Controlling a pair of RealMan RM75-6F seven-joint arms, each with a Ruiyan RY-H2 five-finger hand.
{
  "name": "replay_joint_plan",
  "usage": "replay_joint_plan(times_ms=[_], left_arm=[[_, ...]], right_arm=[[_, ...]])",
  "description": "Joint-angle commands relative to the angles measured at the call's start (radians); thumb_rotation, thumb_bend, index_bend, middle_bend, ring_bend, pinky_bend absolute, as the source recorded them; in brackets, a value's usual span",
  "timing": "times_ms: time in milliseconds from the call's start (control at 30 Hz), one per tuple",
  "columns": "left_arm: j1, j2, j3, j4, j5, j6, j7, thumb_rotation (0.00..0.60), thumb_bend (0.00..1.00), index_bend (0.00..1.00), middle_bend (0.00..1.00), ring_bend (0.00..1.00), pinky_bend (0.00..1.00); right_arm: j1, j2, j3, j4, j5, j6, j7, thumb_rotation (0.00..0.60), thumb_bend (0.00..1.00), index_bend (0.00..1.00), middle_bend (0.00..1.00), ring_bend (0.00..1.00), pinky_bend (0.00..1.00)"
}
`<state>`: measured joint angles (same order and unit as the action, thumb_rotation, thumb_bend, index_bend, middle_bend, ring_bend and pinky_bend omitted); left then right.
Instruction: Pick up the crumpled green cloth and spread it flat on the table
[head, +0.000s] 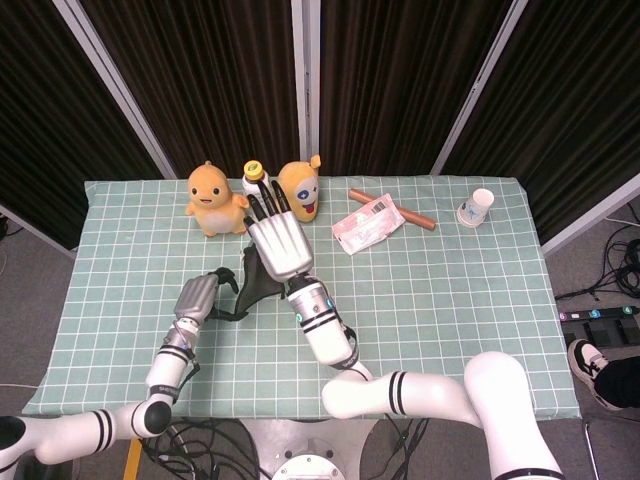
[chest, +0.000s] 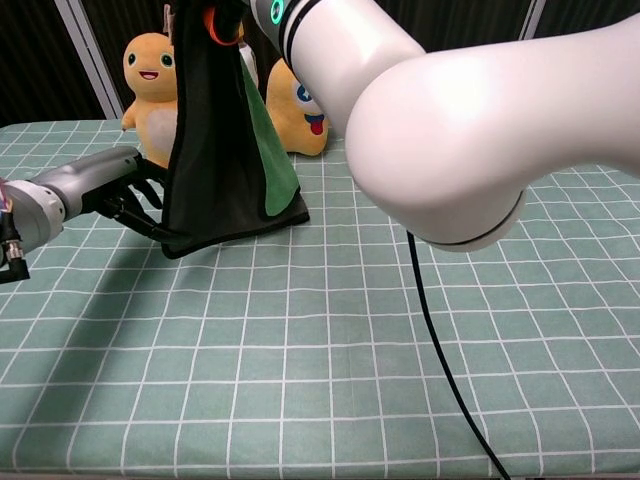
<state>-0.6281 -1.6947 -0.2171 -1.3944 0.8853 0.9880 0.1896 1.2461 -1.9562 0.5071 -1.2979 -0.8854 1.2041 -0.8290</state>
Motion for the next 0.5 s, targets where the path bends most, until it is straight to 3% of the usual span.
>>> replay_joint_plan(times_ms=[33, 167, 367, 500], left_arm=[[0.009, -0.005, -0.003, 0.009, 0.012, 0.003, -0.023, 0.507, 0.18, 0.6, 0.37, 0.34, 0.35], [0.024, -0.003, -0.018, 0.009, 0.03, -0.007, -0.095, 0.593, 0.27, 0.69, 0.4, 0.34, 0.35], [0.051, 0.015, -0.035, -0.012, 0.096, 0.0, -0.216, 0.6, 0.4, 0.8, 0.48, 0.34, 0.34], [0.064, 0.042, -0.03, -0.032, 0.143, 0.012, -0.247, 0.6, 0.42, 0.83, 0.49, 0.34, 0.34]], right_arm=[[-0.017, 0.018, -0.004, -0.033, 0.001, 0.003, 0.013, 0.6, 0.38, 0.65, 0.18, 0.0, 0.06], [-0.046, 0.047, -0.008, -0.093, 0.009, 0.008, 0.032, 0.6, 0.38, 0.65, 0.18, 0.0, 0.06], [-0.103, 0.104, -0.025, -0.188, 0.023, 0.008, 0.075, 0.6, 0.38, 0.65, 0.18, 0.0, 0.06], [-0.146, 0.15, -0.043, -0.253, 0.017, 0.004, 0.12, 0.6, 0.38, 0.65, 0.18, 0.0, 0.06]])
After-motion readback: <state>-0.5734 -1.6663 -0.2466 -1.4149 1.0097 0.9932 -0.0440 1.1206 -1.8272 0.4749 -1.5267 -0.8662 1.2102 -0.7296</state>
